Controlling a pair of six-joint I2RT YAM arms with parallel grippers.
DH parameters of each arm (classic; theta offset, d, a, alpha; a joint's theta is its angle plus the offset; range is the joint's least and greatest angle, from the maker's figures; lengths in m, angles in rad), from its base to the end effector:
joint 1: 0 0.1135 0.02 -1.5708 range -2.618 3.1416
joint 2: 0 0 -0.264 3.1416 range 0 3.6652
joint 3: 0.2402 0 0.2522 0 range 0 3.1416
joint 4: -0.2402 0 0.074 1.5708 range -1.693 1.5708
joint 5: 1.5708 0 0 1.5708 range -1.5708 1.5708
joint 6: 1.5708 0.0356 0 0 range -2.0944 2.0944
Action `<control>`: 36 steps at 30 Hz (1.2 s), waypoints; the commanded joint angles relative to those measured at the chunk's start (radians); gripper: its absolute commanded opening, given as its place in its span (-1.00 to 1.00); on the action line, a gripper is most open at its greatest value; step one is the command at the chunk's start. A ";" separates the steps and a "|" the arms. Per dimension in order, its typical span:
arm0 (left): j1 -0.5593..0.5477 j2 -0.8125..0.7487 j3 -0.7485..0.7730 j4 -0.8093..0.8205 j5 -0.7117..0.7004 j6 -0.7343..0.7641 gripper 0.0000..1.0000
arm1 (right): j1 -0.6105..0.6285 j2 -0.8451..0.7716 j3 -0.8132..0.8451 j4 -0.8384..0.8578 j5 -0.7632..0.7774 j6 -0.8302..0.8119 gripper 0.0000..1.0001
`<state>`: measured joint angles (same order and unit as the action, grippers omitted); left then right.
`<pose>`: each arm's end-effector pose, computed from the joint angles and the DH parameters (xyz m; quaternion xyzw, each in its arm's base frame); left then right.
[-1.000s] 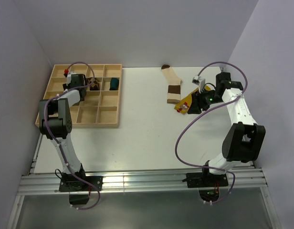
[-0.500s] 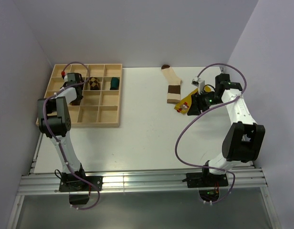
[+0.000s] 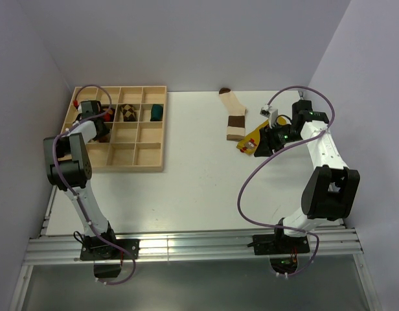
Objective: Roll the socks
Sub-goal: Place the sock in the storage box.
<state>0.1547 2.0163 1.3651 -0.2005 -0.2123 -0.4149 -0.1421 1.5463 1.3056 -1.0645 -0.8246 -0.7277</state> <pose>0.4303 0.0747 0.1691 -0.2973 0.8828 0.0529 0.3598 0.2923 -0.0154 0.2826 -0.3129 0.8542 0.3091 0.2774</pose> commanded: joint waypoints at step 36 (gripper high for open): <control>-0.072 -0.361 0.060 -0.238 0.001 -0.062 0.04 | 0.007 -0.035 -0.023 0.075 0.001 0.005 0.21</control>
<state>0.1211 1.7592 1.3720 -0.4366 -0.2245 -0.4690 -0.1417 1.5467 1.3003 -1.0512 -0.8238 -0.7364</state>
